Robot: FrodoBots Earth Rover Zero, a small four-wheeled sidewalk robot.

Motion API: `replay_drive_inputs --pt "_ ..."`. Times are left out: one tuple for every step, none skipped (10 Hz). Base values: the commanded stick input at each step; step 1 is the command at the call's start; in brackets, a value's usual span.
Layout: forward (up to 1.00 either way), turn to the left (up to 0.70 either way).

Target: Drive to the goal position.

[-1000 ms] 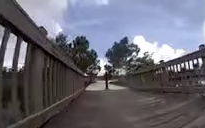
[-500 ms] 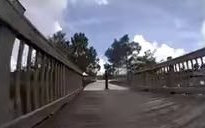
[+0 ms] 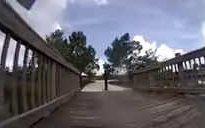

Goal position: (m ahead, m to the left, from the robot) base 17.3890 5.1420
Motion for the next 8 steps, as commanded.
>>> replay_drive_inputs --pt "0.85 0.0" --pt "0.85 0.0" --pt "0.85 0.0" --pt "0.85 0.0" --pt "0.85 0.0" --pt "0.85 0.0" --pt "0.85 0.0" --pt "0.85 0.0"
